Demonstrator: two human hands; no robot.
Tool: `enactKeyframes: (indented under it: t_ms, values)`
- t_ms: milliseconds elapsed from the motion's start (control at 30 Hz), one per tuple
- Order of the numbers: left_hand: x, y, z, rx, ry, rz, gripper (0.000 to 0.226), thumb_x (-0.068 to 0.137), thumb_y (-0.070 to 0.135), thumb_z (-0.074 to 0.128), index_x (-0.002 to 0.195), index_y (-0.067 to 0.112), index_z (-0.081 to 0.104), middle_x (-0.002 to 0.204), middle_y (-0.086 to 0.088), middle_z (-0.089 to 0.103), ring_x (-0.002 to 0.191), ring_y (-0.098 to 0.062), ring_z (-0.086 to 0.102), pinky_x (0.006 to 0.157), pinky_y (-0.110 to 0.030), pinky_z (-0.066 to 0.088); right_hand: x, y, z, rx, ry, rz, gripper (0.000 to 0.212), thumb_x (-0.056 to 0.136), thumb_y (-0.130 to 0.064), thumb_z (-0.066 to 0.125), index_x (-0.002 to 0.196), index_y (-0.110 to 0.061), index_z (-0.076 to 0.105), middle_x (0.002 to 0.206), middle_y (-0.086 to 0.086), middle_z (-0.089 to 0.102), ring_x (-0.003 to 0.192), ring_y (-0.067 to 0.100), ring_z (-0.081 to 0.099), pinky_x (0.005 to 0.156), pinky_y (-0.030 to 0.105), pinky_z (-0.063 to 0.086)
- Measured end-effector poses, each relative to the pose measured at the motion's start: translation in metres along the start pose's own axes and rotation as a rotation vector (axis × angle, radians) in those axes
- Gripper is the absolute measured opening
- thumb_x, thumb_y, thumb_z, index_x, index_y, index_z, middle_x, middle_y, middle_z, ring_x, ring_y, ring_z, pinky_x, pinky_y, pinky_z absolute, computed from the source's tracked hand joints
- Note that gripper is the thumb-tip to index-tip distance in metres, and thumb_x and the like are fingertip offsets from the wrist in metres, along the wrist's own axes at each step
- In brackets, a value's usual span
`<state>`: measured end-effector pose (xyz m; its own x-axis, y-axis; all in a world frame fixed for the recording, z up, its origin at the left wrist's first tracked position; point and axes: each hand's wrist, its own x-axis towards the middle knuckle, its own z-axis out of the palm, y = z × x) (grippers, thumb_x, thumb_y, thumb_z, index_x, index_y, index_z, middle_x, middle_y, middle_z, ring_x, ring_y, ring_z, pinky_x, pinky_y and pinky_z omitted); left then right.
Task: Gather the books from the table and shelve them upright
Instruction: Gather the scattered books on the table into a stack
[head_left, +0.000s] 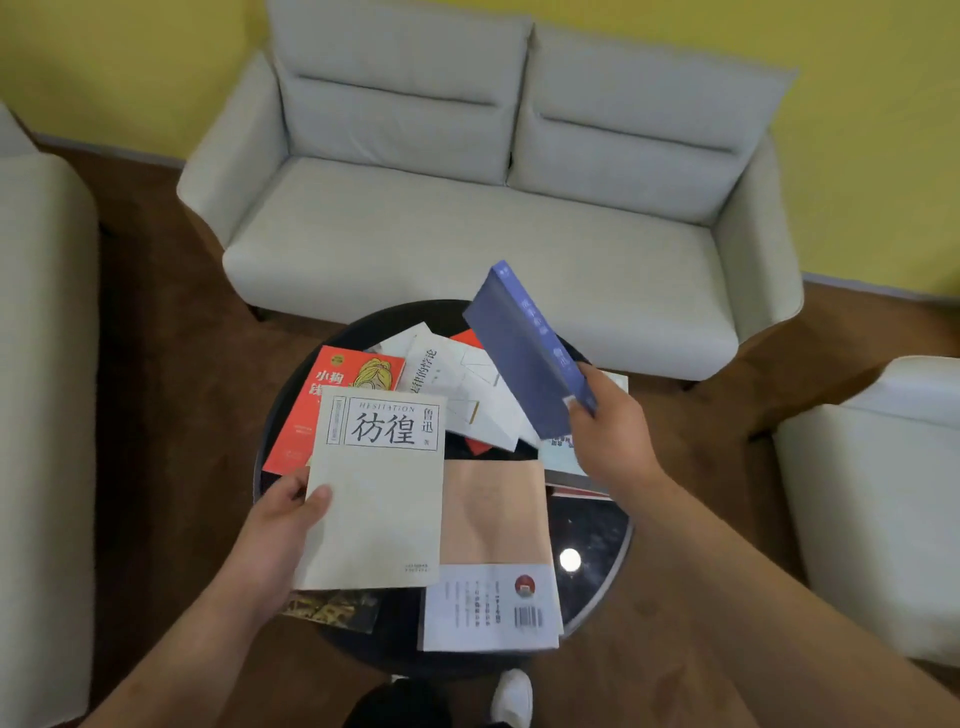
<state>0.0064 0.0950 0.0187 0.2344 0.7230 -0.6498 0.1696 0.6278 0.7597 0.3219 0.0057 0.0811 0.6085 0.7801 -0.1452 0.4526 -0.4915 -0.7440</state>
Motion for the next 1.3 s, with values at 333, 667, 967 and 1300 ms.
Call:
enactKeyframes:
  t_ms: [333, 667, 967, 1300]
  values:
    - [-0.032, -0.095, 0.067, 0.056, 0.080, -0.069, 0.017, 0.102, 0.013, 0.053, 0.110, 0.020, 0.066, 0.111, -0.014, 0.072, 0.099, -0.042, 0.067, 0.087, -0.059, 0.055, -0.083, 0.077, -0.029, 0.201, -0.021, 0.198, 0.018, 0.103, -0.020, 0.056, 0.117, -0.030, 0.059, 0.116, 0.002, 0.067, 0.099, 0.024, 0.067, 0.084, 0.050, 0.062]
    - [-0.020, -0.120, 0.114, 0.486, 0.164, -0.064, 0.039, 0.080, 0.015, 0.080, 0.112, 0.001, 0.063, 0.108, -0.013, 0.068, 0.098, -0.034, 0.065, 0.088, -0.046, 0.054, -0.122, 0.098, -0.053, 0.395, -0.135, 0.246, 0.025, 0.101, -0.017, 0.060, 0.124, -0.026, 0.058, 0.116, -0.007, 0.064, 0.104, 0.020, 0.065, 0.061, 0.019, 0.060]
    - [-0.011, -0.115, 0.119, 0.795, 0.138, 0.064, 0.055, 0.079, 0.039, 0.078, 0.119, 0.009, 0.055, 0.121, -0.010, 0.063, 0.110, -0.030, 0.061, 0.085, -0.041, 0.052, -0.128, 0.097, -0.044, 0.824, -0.260, 0.468, 0.023, 0.099, -0.007, 0.061, 0.120, -0.015, 0.064, 0.117, 0.009, 0.068, 0.110, 0.031, 0.067, 0.085, 0.042, 0.063]
    - [-0.056, -0.078, 0.153, 0.216, -0.189, -0.060, 0.032, 0.105, 0.035, 0.044, 0.113, 0.014, 0.067, 0.108, -0.007, 0.075, 0.095, -0.023, 0.073, 0.087, -0.039, 0.055, -0.125, 0.107, -0.006, 1.307, -0.439, 0.857, 0.027, 0.101, 0.001, 0.051, 0.125, -0.007, 0.059, 0.121, 0.021, 0.071, 0.112, 0.040, 0.069, 0.077, 0.050, 0.062]
